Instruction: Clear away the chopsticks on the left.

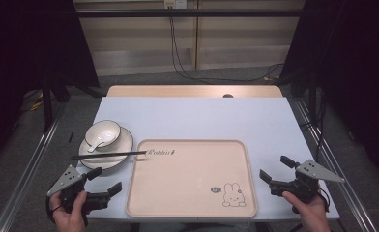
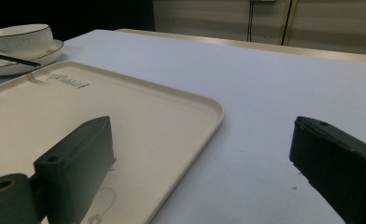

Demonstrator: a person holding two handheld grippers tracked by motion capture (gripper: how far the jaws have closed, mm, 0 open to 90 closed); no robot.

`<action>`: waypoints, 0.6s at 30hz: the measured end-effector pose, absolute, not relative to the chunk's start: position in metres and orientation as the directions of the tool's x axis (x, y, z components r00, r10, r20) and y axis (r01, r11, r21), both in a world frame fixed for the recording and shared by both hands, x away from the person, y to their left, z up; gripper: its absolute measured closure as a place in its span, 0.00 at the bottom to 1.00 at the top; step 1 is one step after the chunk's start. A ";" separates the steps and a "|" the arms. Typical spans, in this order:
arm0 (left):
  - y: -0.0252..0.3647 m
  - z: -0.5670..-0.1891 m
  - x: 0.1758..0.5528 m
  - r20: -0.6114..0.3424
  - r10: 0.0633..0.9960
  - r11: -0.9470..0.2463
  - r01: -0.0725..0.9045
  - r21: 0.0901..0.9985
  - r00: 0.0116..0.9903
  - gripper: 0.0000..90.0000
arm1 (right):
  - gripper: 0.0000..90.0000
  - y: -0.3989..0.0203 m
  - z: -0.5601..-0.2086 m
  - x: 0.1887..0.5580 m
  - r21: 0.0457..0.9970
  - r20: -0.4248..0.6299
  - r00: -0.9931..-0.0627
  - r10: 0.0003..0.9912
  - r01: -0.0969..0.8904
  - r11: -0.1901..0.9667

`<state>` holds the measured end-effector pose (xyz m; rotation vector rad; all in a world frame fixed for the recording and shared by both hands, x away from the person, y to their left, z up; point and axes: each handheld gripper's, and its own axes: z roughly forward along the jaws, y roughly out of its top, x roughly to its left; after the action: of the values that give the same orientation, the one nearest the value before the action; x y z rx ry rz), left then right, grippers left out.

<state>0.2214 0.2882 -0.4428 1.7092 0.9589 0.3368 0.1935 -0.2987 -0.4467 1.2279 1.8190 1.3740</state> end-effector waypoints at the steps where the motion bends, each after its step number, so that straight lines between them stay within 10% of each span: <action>1: 0.289 -0.443 0.221 -0.238 0.736 -0.078 0.428 0.900 0.634 0.02 | 0.07 -0.299 -0.447 0.193 0.939 0.088 -0.441 0.893 0.337 0.074; 18: 0.309 -0.434 0.227 -0.189 0.726 -0.151 0.422 0.894 0.661 0.09 | 0.07 -0.297 -0.446 0.193 0.940 0.085 -0.456 0.886 0.330 0.080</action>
<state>0.2267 0.3091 -0.4335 1.7811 0.9215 0.3460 0.1932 -0.2973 -0.4464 1.1986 1.8393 1.3779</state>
